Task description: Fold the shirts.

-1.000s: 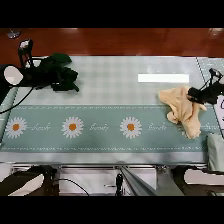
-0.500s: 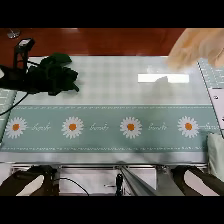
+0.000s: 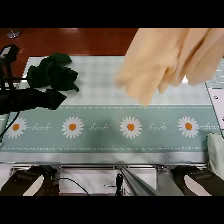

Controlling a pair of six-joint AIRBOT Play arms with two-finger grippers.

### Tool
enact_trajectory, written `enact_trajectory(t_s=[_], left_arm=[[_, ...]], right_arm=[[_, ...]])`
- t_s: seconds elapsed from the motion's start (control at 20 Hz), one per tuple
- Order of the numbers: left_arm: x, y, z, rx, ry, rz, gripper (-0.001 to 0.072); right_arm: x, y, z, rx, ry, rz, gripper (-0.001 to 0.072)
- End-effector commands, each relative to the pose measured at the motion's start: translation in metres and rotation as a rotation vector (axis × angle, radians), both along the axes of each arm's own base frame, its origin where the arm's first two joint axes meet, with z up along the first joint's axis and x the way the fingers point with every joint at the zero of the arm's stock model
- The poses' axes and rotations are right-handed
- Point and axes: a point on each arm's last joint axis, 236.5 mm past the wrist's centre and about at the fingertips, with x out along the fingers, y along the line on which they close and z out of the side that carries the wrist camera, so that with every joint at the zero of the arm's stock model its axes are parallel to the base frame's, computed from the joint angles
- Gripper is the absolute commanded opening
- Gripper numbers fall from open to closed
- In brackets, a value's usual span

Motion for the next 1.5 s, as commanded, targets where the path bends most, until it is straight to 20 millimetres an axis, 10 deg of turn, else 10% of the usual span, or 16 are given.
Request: enact_trajectory(t_s=[0.0, 0.45, 0.55, 0.6, 0.75, 0.95, 1.15, 1.3, 1.45], left_arm=[[-0.001, -0.005, 0.006, -0.03, -0.025, 0.0, 0.0701], [0.005, -0.005, 0.004, -0.033, -0.03, 0.007, 0.0701], [0.006, -0.005, -0.006, -0.03, -0.004, 0.009, 0.0701], [0.006, -0.005, -0.013, -0.026, 0.015, 0.008, 0.0701], [-0.003, -0.014, -0.036, -0.041, 0.125, -0.015, 0.0701], [-0.03, -0.047, -0.071, -0.077, 0.35, -0.135, 0.0701], [-0.038, -0.06, -0.131, -0.029, 0.581, -0.176, 0.0701], [-0.054, -0.088, -0.154, -0.13, 0.75, -0.269, 0.0701], [-0.064, -0.113, -0.171, -0.183, 0.834, -0.322, 0.0701]], right_arm=[[-0.023, 0.064, -0.094, -0.098, 0.259, 0.211, 0.0021], [-0.088, 0.192, -0.402, -0.058, 0.917, 0.258, 0.0047], [-0.102, 0.215, -0.421, -0.044, 0.998, 0.315, 0.063], [-0.097, 0.217, -0.418, -0.036, 0.999, 0.335, 0.0629], [-0.037, 0.174, -0.362, 0.041, 0.932, 0.261, 0.0628], [0.034, -0.001, -0.298, 0.076, 0.769, -0.107, 0.0621], [-0.009, -0.125, -0.342, 0.024, 0.885, -0.404, 0.062], [-0.056, -0.139, -0.402, 0.061, 1.021, -0.477, 0.0619], [-0.089, -0.112, -0.456, 0.146, 1.145, -0.447, 0.0619]])
